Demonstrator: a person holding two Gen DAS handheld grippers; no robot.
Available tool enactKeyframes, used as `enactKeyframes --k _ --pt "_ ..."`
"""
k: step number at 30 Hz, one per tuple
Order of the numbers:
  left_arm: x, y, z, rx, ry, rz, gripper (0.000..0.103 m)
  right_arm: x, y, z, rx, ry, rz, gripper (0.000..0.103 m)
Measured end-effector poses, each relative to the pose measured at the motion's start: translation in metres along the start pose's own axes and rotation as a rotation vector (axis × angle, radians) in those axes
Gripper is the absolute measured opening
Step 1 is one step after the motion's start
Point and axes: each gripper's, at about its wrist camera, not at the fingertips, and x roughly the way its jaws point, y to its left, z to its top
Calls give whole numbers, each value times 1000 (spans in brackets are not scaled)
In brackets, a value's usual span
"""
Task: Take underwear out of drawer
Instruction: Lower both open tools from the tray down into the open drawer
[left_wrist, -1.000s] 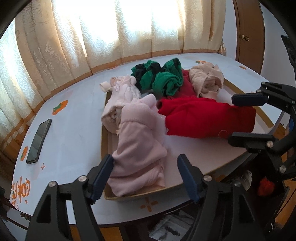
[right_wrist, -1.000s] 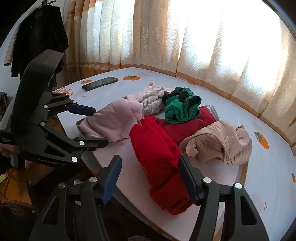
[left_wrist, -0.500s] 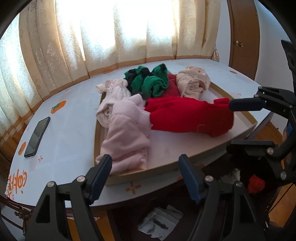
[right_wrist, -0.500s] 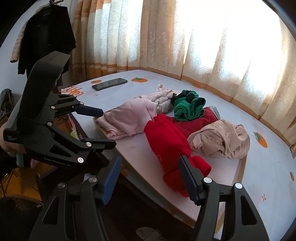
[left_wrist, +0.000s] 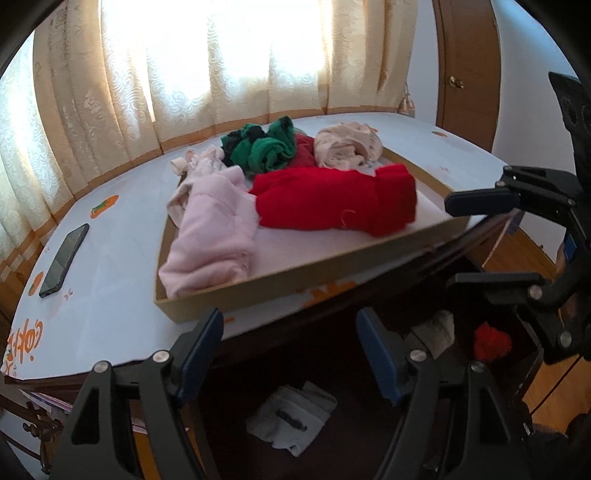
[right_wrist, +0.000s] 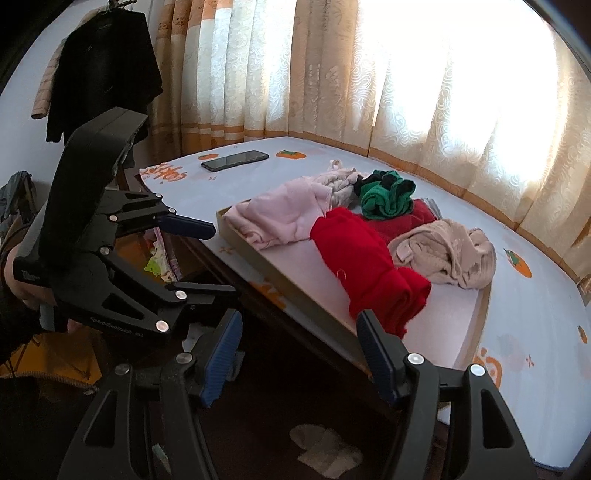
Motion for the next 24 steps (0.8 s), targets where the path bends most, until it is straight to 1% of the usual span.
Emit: enactKeyframes --k 5,9,15,18,24 --pt "-1 -8 -14 21 16 -6 76 -5 1 -17 13 19 -1 67" --pt "5 -15 -29 30 47 -18 76 -5 1 -33 33 33 1 68" --pt "21 -23 -50 68 103 7 76 7 0 -62 56 84 5 69" --pt "28 -21 -57 73 129 15 76 15 -2 -77 62 117 -8 69" --pt "45 -19 -67 94 194 23 76 28 -4 -94 50 169 -23 69"
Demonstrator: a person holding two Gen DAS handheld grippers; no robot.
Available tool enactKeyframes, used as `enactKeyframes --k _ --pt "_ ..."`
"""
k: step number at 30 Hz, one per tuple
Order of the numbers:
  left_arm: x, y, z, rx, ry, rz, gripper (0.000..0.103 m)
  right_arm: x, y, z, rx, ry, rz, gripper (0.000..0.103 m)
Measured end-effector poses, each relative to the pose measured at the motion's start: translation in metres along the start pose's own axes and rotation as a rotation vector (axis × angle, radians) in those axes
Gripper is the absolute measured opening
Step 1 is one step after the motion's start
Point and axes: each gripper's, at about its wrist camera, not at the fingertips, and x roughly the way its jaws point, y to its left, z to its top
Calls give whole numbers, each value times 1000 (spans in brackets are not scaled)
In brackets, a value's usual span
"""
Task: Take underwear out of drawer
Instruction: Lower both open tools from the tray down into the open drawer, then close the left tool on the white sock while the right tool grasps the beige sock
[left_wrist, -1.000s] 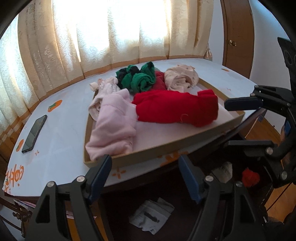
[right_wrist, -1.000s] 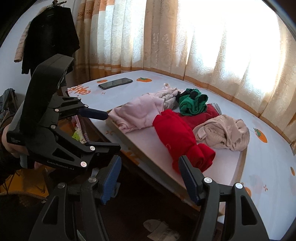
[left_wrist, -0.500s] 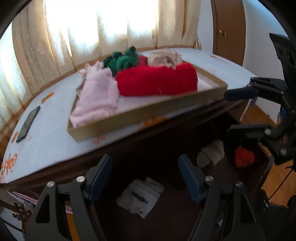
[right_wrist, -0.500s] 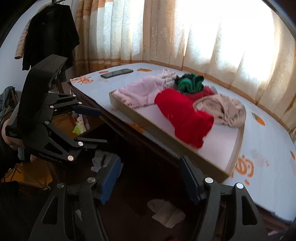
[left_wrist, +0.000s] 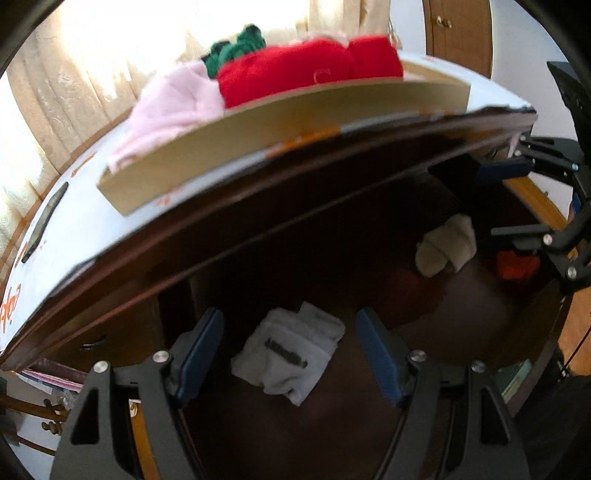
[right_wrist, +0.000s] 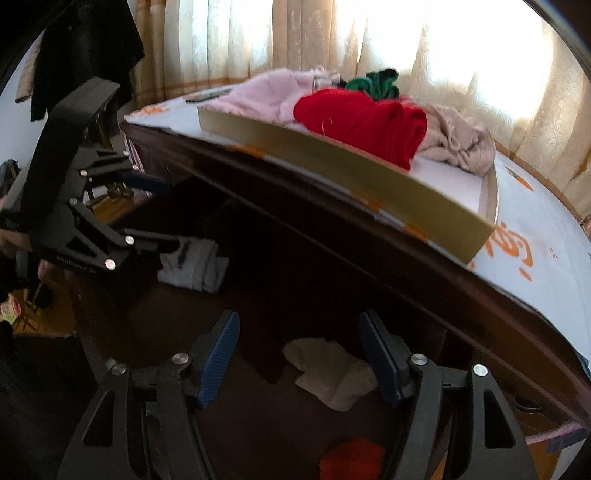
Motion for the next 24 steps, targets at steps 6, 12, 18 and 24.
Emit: enactKeyframes --k 6,12,18,24 --pt "18 -5 -2 53 75 7 76 23 -5 -9 -21 98 -18 69" --pt "37 -6 -1 88 146 4 76 46 -11 -17 -30 190 -11 69" --pt "53 -11 -3 144 213 -12 76 59 -10 -17 -67 256 -44 69" --pt "64 -16 -3 190 254 -20 76 72 -10 -20 -95 317 -44 69"
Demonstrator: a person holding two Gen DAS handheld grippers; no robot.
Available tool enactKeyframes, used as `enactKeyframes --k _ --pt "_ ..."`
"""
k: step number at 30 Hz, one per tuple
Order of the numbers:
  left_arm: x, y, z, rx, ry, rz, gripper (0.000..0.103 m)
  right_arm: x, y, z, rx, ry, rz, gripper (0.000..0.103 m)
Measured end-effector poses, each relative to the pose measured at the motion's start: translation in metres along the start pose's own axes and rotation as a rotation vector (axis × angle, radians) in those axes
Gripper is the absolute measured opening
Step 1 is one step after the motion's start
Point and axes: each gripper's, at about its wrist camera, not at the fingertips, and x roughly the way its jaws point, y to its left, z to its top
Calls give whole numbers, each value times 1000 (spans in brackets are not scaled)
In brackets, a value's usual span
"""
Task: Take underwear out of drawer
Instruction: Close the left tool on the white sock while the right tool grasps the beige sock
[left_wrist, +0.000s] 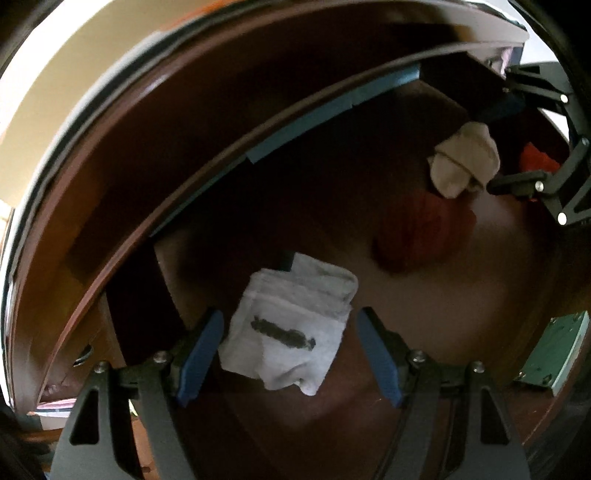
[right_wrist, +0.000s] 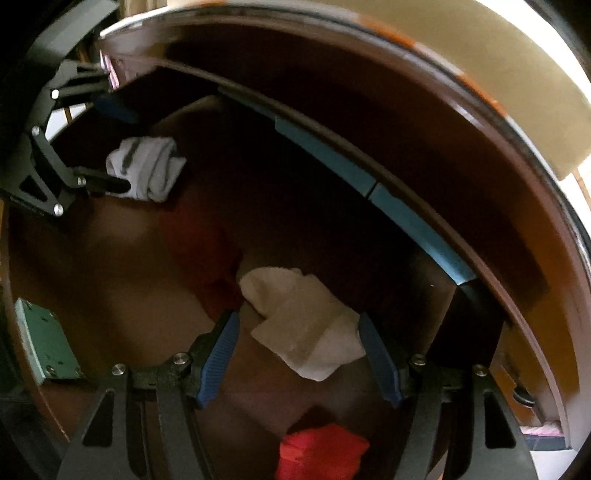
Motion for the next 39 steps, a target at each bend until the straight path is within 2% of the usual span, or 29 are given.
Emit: enactKeyframes --k 16,18,20,23,30,32,39 --pt "31 -7 14 28 84 -26 75 30 3 12 -32 107 -2 69" --pt "35 -6 15 18 94 -34 72 34 2 13 -36 117 -6 68" --pt "38 -2 17 10 99 -42 66 34 1 14 -35 114 -1 62" --pt "41 -2 18 12 101 -45 61 35 1 16 -28 114 10 55" --pt "44 -7 22 25 109 -41 56 37 4 25 -24 111 21 54" --pt "45 -8 24 26 108 -44 45 38 6 28 -29 112 25 54" --pt "44 -6 29 3 82 -55 24 33 11 31 -36 78 76 42"
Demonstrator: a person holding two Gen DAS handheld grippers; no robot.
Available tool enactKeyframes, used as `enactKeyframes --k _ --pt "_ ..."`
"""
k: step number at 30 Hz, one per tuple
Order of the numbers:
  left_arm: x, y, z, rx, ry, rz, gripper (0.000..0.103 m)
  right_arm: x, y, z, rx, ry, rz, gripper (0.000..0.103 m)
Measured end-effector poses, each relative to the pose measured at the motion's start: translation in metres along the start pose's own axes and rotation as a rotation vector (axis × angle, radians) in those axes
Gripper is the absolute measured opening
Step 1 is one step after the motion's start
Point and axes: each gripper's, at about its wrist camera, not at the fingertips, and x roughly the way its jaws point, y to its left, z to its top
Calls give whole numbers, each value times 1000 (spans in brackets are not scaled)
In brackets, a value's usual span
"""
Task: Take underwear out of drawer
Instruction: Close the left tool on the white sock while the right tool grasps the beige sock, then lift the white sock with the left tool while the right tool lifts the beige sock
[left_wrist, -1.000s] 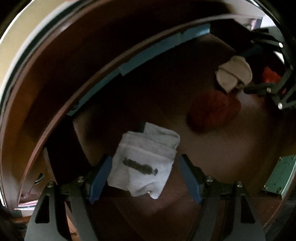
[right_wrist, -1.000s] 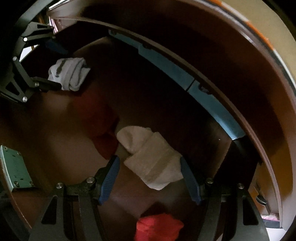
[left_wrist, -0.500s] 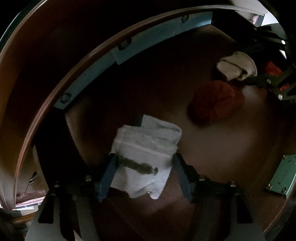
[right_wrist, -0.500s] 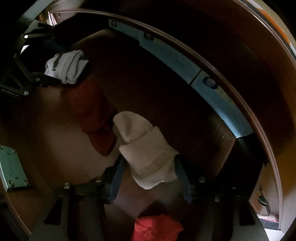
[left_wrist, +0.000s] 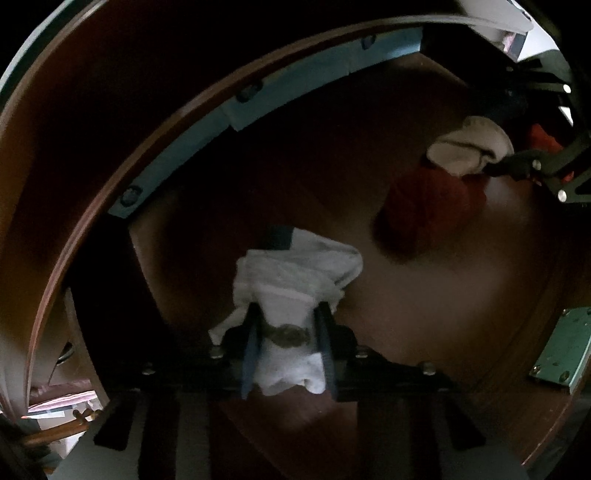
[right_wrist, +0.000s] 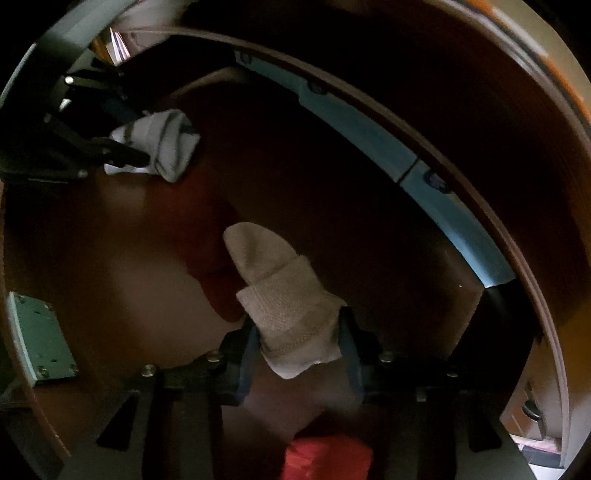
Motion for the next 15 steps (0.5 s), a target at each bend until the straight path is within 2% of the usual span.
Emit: enactKeyframes --k 4,15 --pt "-5 0 0 -15 -23 1 19 -6 1 4 22 -33 20 41" --pt "-21 9 -21 -107 -125 -47 19 -33 4 -12 82 -111 59 40"
